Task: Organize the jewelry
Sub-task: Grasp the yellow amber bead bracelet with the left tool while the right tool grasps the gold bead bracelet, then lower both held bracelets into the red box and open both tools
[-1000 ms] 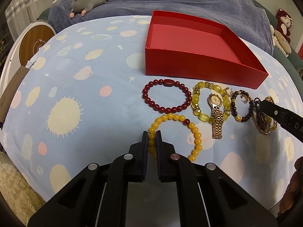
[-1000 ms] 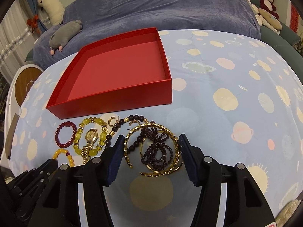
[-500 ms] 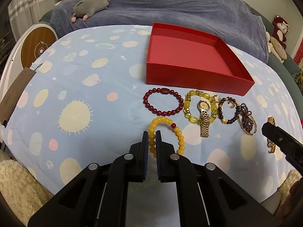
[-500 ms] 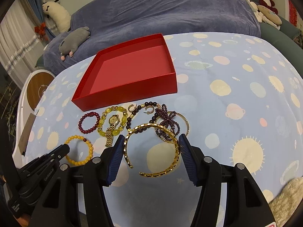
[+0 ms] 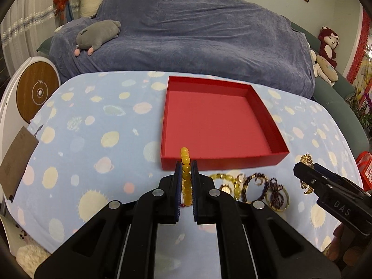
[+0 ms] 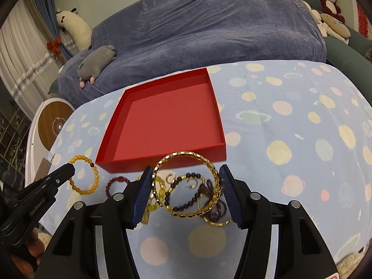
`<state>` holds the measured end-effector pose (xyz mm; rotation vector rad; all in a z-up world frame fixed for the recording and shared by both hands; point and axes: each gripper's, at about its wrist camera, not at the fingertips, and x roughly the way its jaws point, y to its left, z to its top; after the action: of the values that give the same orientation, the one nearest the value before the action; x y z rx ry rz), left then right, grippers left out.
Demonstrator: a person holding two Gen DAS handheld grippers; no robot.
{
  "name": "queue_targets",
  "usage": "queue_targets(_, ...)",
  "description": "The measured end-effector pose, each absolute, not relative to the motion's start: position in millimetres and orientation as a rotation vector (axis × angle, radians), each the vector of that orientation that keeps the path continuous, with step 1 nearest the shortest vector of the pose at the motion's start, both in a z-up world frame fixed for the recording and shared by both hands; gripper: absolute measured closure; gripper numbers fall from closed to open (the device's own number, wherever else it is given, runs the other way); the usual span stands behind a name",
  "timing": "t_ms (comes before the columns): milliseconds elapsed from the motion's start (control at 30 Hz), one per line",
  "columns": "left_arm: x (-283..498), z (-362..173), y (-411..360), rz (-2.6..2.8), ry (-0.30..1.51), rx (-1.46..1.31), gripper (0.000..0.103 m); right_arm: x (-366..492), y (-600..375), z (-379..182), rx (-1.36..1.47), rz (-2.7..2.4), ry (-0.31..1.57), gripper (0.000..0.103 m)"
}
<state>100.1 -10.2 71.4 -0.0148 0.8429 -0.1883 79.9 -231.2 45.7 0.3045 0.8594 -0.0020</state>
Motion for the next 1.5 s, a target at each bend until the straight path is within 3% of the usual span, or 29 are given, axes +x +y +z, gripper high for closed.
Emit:
queue_targets(233,169.1,84.0,-36.7,-0.208,0.788,0.023,0.096,159.5,-227.2,52.8,0.242,0.024,0.846,0.047)
queue_targets(633,282.6,50.5,-63.8,-0.178,0.821,0.032,0.096,276.0,-236.7,23.1,0.23,-0.002,0.903,0.047)
queue_targets(1067,324.8,22.2,-73.3,-0.146,0.861,0.028,0.094,317.3,-236.5,4.0,0.184,-0.03,0.936,0.045)
queue_targets(1200,322.4,23.9,-69.8,-0.117,0.853,0.022,0.057,313.1,-237.5,10.4,0.182,-0.036,0.916,0.039)
queue_targets(1500,285.9,46.1,-48.5,-0.114,0.814,0.0,0.056,259.4,-245.6,36.9,0.187,-0.032,0.862,0.039)
